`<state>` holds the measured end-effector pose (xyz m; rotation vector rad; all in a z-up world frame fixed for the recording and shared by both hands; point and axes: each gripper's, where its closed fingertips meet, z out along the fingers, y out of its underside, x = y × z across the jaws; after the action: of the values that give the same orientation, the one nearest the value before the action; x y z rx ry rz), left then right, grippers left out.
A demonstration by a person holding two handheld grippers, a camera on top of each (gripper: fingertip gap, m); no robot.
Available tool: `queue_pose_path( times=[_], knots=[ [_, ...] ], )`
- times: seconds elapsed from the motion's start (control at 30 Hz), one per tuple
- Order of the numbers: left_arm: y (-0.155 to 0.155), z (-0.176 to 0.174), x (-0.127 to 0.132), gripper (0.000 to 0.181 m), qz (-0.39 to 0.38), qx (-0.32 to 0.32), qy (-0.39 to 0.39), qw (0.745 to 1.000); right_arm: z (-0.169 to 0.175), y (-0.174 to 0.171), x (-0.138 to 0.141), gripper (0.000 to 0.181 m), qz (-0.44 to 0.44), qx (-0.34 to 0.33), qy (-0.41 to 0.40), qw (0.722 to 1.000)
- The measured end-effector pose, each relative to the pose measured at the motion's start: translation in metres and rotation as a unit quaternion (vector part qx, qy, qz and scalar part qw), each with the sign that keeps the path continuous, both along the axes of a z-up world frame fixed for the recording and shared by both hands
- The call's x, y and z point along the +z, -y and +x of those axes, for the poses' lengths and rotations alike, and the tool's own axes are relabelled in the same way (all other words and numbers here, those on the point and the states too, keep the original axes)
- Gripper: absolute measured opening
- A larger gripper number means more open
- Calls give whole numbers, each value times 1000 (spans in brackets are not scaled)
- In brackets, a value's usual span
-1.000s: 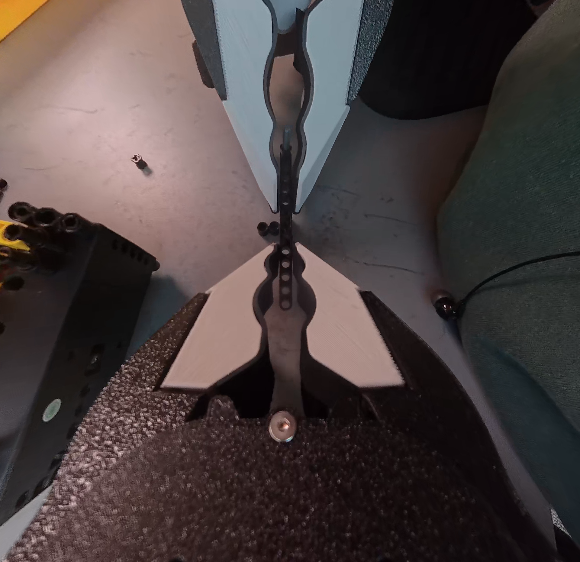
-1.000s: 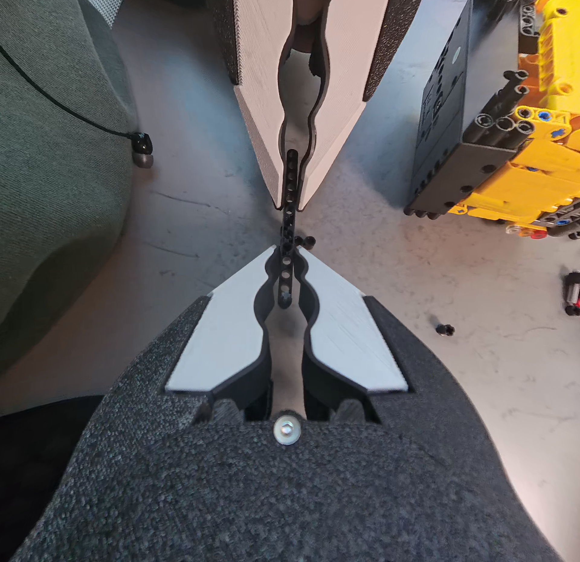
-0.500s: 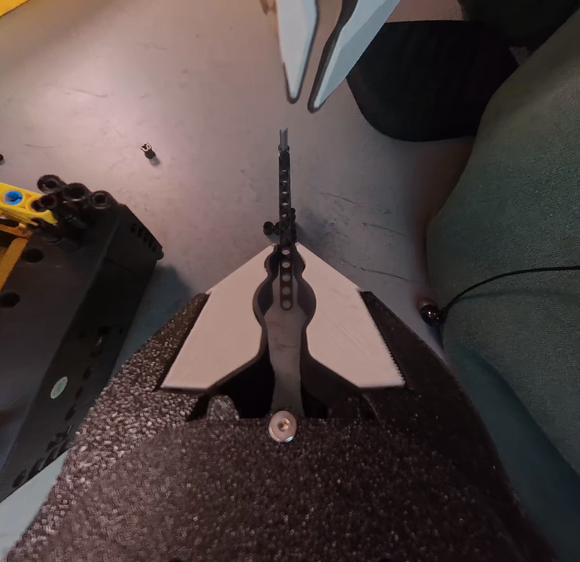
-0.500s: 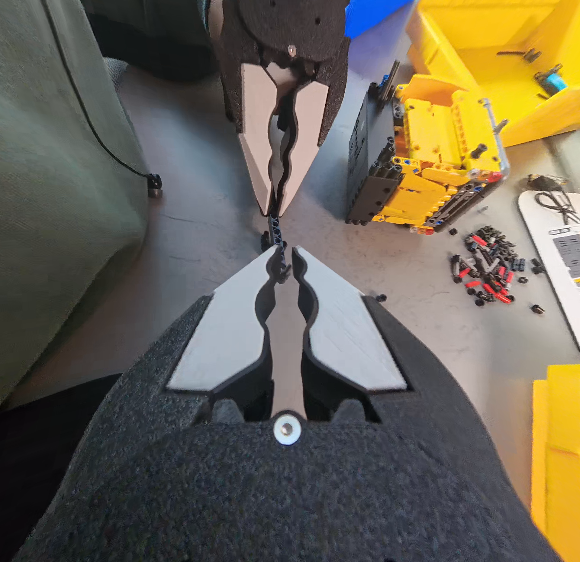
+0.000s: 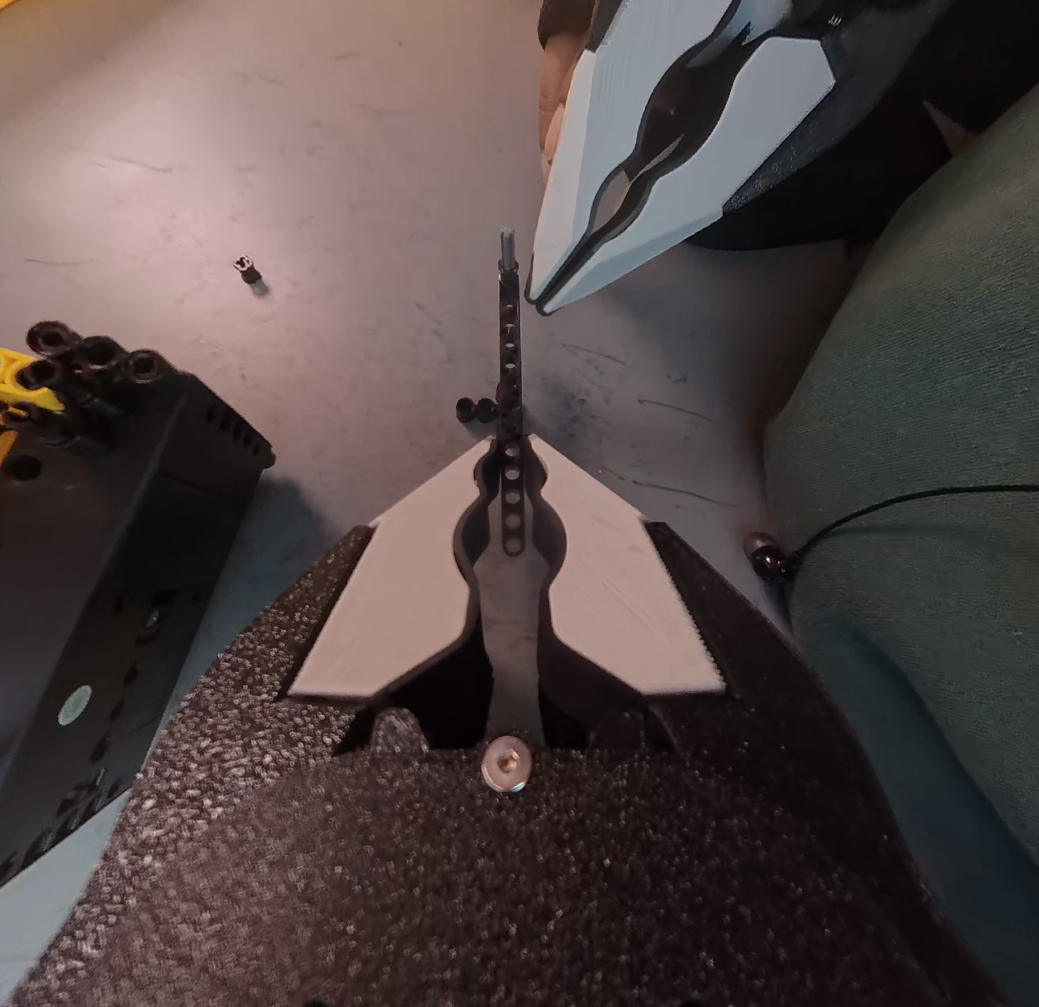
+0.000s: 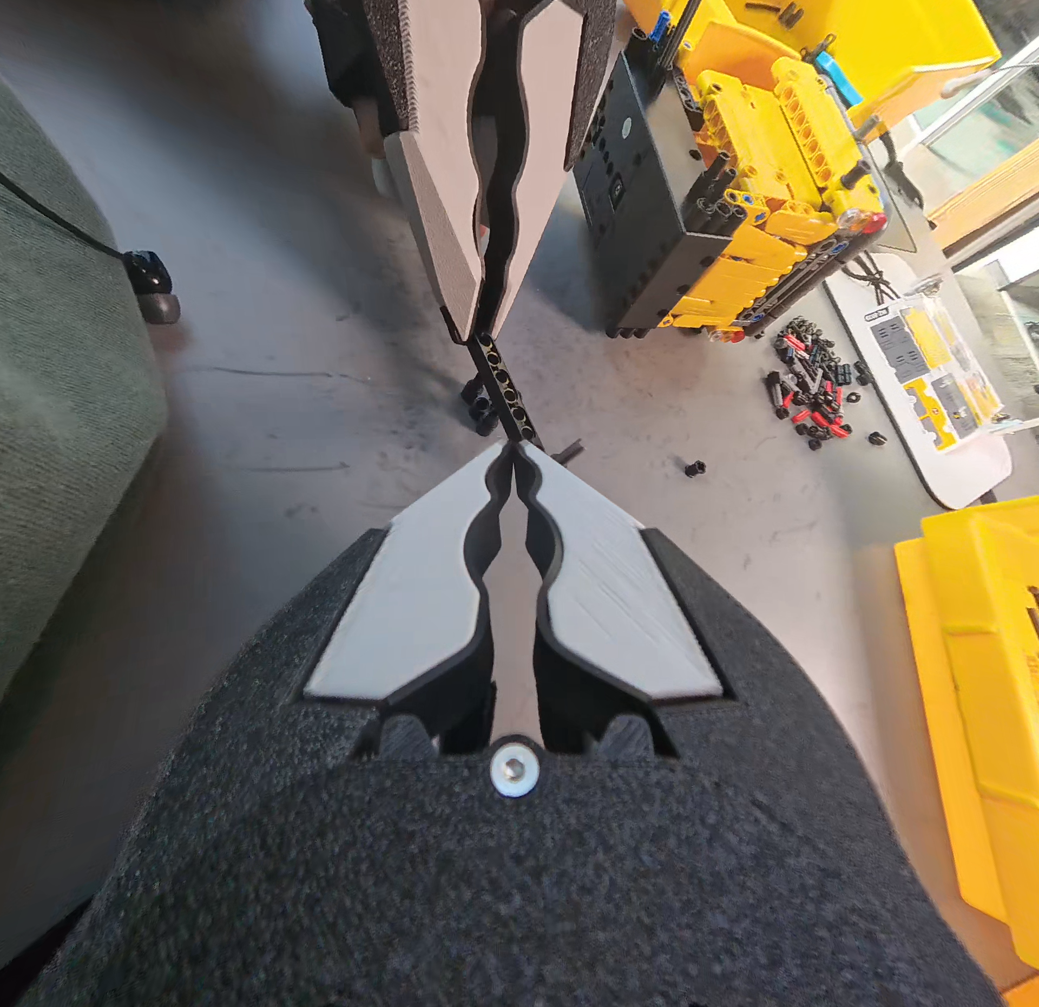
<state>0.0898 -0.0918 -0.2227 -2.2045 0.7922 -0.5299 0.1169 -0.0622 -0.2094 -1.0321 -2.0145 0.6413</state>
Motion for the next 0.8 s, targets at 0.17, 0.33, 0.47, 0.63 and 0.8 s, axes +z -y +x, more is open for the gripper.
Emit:
queue_pose_path(
  times=[0.17,0.33,0.47,0.63,0.8],
  knots=[
    [0,1,1,7,5,1,-4,1000,-1,-4,-2,0,7,-11,-2,1000],
    [0,1,1,7,4,1,-4,1000,0,-5,-3,0,7,-13,-2,1000],
    [0,2,2,7,6,1,-1,1000,0,-5,-2,0,3,-15,-2,1000],
    [-1,2,1,7,4,4,-4,1000,-1,-3,-1,0,3,-11,-7,1000],
    [0,5,2,7,5,1,-4,1000,-5,3,2,0,-6,-1,-12,1000]
  ],
)
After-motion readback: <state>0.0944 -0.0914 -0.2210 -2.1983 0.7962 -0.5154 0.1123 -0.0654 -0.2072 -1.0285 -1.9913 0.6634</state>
